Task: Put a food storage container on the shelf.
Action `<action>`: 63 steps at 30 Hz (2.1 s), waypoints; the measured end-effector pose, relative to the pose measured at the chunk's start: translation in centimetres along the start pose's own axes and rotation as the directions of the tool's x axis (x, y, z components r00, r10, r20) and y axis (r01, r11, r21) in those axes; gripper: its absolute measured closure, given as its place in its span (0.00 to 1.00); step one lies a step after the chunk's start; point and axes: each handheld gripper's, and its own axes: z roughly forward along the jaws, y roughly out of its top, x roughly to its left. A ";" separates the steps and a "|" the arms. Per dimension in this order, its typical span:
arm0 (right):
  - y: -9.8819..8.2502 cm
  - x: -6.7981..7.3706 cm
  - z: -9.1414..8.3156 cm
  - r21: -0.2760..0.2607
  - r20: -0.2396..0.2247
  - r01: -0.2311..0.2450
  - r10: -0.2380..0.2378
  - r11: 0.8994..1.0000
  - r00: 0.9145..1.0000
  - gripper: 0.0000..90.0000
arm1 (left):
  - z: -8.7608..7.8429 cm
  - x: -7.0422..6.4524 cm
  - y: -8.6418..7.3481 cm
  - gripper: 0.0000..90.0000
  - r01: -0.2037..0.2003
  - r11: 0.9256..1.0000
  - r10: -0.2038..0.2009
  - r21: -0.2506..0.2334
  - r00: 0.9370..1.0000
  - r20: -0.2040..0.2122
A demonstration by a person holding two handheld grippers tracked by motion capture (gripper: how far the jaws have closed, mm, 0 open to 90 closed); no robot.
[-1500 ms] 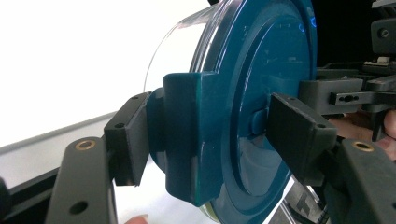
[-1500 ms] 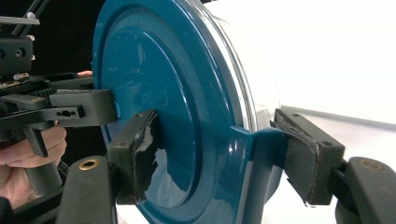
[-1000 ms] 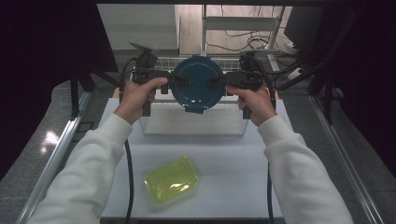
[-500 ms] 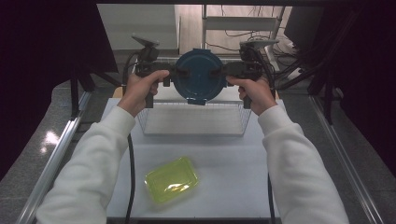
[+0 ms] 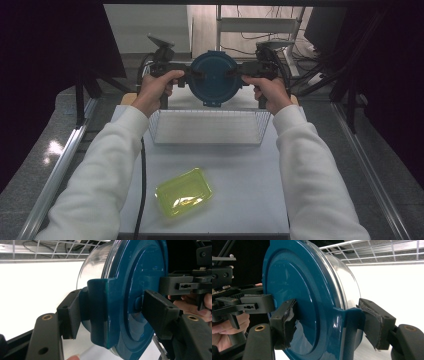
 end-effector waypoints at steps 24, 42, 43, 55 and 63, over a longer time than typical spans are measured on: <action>0.7 -2.9 2.7 -0.015 -0.004 -0.183 0.183 0.983 0.983 0.33 | 2.9 3.4 0.8 0.31 0.189 0.982 -0.188 -0.008 0.981 0.043; -0.6 -1.8 2.1 -0.111 0.053 -0.075 0.081 0.991 0.995 0.11 | 2.0 1.9 0.0 0.13 0.061 0.991 -0.064 -0.119 0.998 -0.020; -0.7 -1.6 1.7 -0.125 0.075 -0.051 0.061 0.991 0.995 0.10 | 1.7 1.6 -0.1 0.13 0.044 0.991 -0.048 -0.124 0.998 -0.029; -4.4 -1.1 -2.4 -0.189 0.101 0.104 -0.086 0.976 0.991 0.12 | -2.0 -0.7 -4.6 0.13 -0.095 0.989 0.089 -0.109 0.995 -0.054; -9.1 -0.9 -4.9 -0.165 0.098 0.255 -0.241 0.953 0.965 0.17 | -3.6 -1.3 -9.9 0.15 -0.155 0.982 0.147 -0.109 0.986 -0.076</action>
